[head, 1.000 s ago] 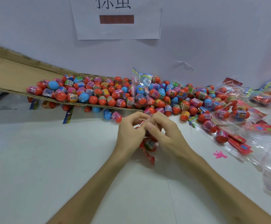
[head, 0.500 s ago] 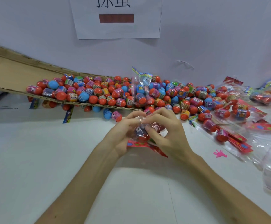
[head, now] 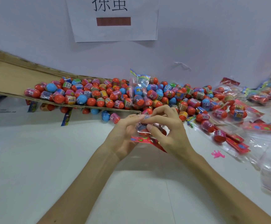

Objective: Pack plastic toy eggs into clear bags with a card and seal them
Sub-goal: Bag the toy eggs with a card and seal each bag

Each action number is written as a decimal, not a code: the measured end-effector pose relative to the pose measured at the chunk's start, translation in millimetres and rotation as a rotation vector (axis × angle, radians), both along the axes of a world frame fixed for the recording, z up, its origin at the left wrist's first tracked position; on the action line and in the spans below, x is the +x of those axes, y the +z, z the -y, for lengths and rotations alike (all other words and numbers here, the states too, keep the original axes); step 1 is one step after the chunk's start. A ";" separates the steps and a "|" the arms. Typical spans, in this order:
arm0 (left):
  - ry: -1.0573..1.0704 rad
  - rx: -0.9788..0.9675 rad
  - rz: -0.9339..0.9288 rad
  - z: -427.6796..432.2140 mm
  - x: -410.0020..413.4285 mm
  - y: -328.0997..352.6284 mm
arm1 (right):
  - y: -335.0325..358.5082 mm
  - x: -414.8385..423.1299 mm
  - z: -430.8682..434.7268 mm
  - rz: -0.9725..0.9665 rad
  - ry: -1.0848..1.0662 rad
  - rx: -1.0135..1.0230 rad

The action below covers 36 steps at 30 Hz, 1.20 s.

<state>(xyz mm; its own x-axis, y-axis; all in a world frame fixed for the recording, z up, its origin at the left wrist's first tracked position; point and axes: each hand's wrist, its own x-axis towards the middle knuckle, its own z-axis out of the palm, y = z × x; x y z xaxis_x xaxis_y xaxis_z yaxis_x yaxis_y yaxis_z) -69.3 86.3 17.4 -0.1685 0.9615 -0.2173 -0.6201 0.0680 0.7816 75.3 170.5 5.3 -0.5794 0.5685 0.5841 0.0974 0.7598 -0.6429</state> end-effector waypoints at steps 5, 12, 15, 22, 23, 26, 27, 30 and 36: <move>0.121 0.002 -0.082 -3.4 5.2 -4.1 | -3.1 -1.7 0.4 -0.008 -0.025 0.023; 0.330 0.034 -0.099 -7.6 3.5 -9.0 | -2.2 -0.3 -1.3 -0.179 0.091 -0.216; 0.372 -0.003 -0.064 -9.0 1.4 -8.7 | -1.1 0.5 -3.0 -0.260 0.108 -0.341; 0.331 -0.055 0.036 -10.8 4.0 -7.0 | 1.1 2.6 -9.3 -0.301 0.083 -0.319; 0.333 -0.059 0.055 -10.7 3.6 -6.8 | 1.1 2.7 -9.7 -0.287 0.086 -0.310; 0.336 -0.069 0.094 -9.2 1.2 -4.3 | 2.6 3.9 -11.6 -0.261 0.141 -0.322; 0.333 -0.078 0.099 -8.4 0.0 -3.6 | 3.8 4.8 -11.7 -0.255 0.159 -0.327; 0.312 -0.104 0.101 -6.4 -1.5 -1.3 | 7.0 7.3 -12.7 -0.221 0.172 -0.327; 0.291 -0.042 0.034 -4.8 -0.6 -0.8 | 4.3 8.4 -15.1 -0.177 0.155 -0.298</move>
<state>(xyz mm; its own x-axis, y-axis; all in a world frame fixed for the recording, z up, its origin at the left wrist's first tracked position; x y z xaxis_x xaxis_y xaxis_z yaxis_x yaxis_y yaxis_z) -69.8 91.1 16.6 -0.4282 0.8636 -0.2662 -0.6437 -0.0847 0.7605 83.7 185.6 9.6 -0.5769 0.6423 0.5047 -0.1358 0.5339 -0.8346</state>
